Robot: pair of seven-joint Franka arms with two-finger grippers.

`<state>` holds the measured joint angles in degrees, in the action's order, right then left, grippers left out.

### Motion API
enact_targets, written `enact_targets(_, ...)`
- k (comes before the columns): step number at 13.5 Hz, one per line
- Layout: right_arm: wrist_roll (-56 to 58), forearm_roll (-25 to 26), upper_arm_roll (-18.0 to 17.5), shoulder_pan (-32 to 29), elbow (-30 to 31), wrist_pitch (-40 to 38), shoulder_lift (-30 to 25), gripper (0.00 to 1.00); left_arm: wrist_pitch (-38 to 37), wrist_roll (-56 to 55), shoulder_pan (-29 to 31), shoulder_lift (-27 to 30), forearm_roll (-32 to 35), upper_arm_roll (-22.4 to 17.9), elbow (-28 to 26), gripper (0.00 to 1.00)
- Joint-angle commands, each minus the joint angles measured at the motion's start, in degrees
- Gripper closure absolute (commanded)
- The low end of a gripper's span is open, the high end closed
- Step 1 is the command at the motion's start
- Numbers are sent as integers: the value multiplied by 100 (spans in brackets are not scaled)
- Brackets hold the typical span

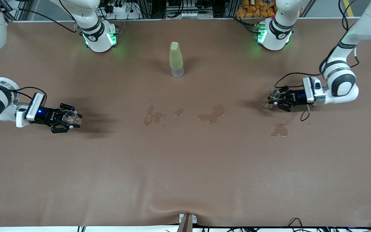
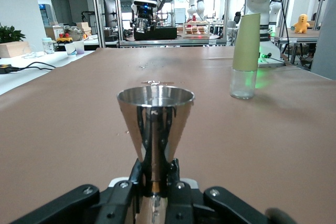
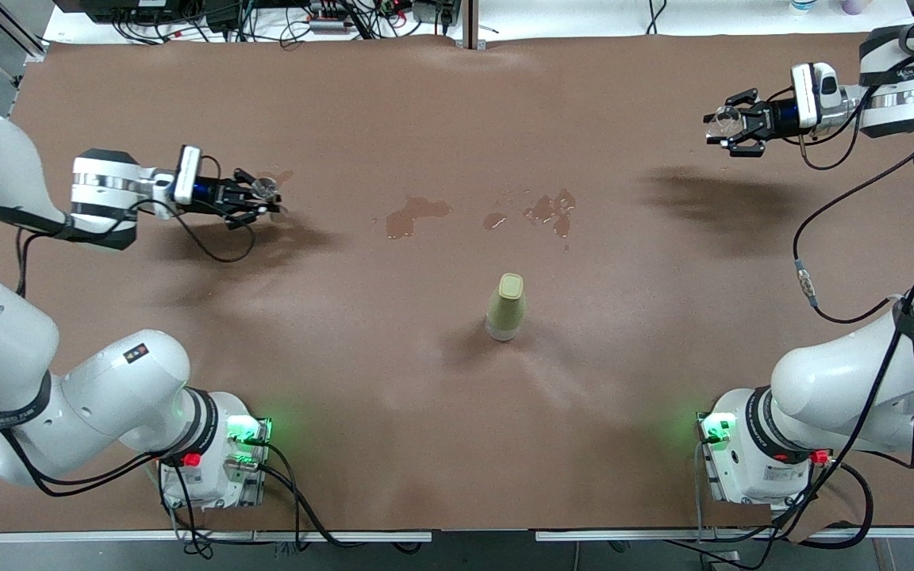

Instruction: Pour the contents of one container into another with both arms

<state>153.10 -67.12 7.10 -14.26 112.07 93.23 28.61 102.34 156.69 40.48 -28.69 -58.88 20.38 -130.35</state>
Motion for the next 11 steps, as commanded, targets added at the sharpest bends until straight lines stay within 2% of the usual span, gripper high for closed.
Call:
enact_targets(1, 1, 339, -86, -138, -133, 247, 162, 100, -232, 415, 284, -417, 437, -43, 412, 100)
enact_targets(5, 62, 428, -86, -147, -133, 450, 504, 100, -399, 415, 531, -989, 842, -174, 975, 100)
enact_targets(11, 71, 393, -95, -103, -141, 686, 900, 100, -470, 415, 531, -1297, 1072, -316, 1319, 100)
